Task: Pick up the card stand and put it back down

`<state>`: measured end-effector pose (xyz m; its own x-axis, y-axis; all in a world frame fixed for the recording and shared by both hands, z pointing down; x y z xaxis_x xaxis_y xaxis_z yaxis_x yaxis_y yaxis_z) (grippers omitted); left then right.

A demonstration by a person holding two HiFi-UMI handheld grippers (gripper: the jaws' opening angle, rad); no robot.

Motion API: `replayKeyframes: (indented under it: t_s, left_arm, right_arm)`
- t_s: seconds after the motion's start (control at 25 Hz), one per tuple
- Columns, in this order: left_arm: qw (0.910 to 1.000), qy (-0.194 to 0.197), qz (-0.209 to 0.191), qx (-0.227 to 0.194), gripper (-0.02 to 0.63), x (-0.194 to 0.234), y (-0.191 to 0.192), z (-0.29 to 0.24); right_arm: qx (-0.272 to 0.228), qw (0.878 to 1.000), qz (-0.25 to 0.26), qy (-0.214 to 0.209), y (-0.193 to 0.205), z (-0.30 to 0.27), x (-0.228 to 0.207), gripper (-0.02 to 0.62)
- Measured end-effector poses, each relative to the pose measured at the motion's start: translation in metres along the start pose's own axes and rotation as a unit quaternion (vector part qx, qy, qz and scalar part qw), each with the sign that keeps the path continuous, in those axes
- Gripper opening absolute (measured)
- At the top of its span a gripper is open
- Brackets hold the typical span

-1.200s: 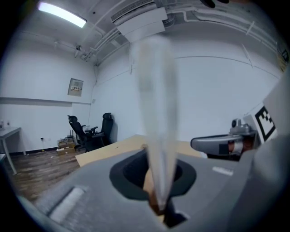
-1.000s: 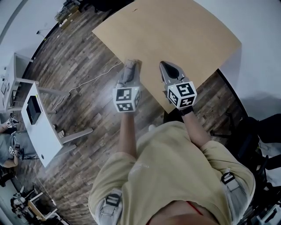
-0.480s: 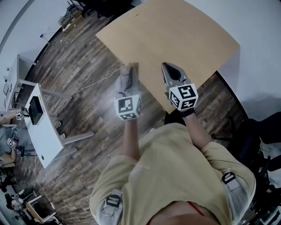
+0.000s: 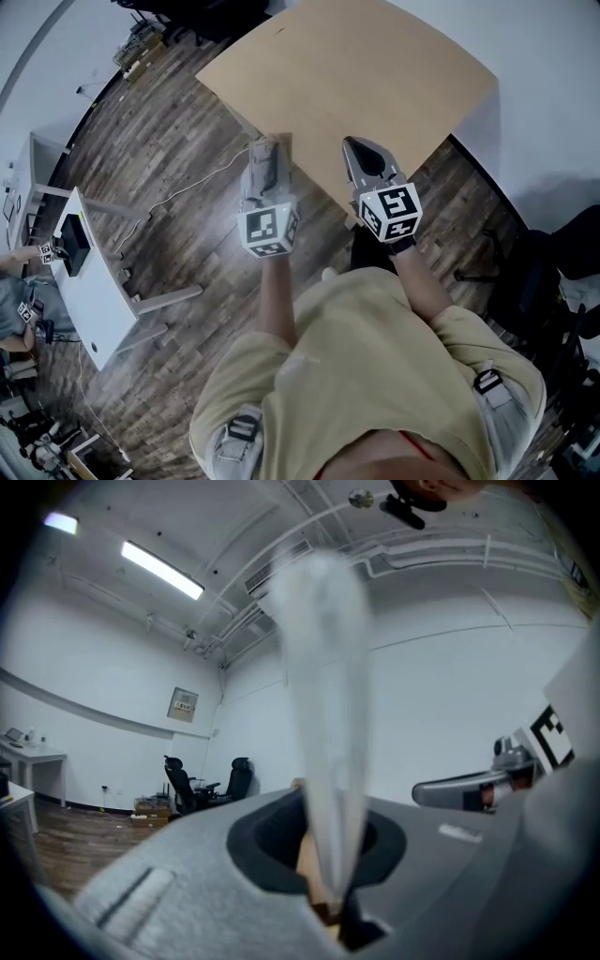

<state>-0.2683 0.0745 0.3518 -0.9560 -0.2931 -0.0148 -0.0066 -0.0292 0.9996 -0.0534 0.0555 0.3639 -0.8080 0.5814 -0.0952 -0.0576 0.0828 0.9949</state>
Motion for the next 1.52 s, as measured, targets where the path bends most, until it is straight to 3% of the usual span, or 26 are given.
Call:
replayKeyframes:
  t_s: [0.24,0.56,0.96,1.16,1.36,1.52]
  left_arm:
    - [0.9987,0.045,0.012,0.018,0.025,-0.021,0.004,0.005]
    - [0.9954,0.091,0.008,0.028,0.025,-0.078,-0.002,-0.025]
    - [0.9933,0.109,0.024,0.032,0.023,-0.149,-0.001,-0.084]
    - [0.9917,0.112,0.052,0.034,0.023,-0.185,-0.001,-0.118]
    - [0.9943,0.098,0.018,0.036,0.024,-0.227,0.0,-0.15]
    - [0.9933,0.108,-0.001,0.04,0.024,-0.266,0.003,-0.17]
  right_arm:
    - [0.012,0.998,-0.01,0.061,0.008,0.048,-0.002,0.003]
    - [0.0,0.993,-0.023,0.119,-0.006,0.094,-0.054,0.003]
    - [-0.009,0.992,-0.008,0.122,-0.029,0.118,-0.137,0.003]
    - [-0.013,0.992,-0.004,0.125,-0.035,0.135,-0.187,0.003]
    - [-0.012,0.991,-0.006,0.13,-0.034,0.157,-0.238,0.003]
    - [-0.008,0.989,-0.024,0.143,-0.025,0.173,-0.273,0.003]
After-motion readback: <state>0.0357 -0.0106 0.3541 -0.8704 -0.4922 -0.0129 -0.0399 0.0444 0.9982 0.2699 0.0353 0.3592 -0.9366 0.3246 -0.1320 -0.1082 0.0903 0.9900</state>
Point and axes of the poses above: the fingertips, and each gripper's own axes: z backward along the fingers, x to its left, y out of its underside, the point moved 10 cm from there along z, backward along the fingers
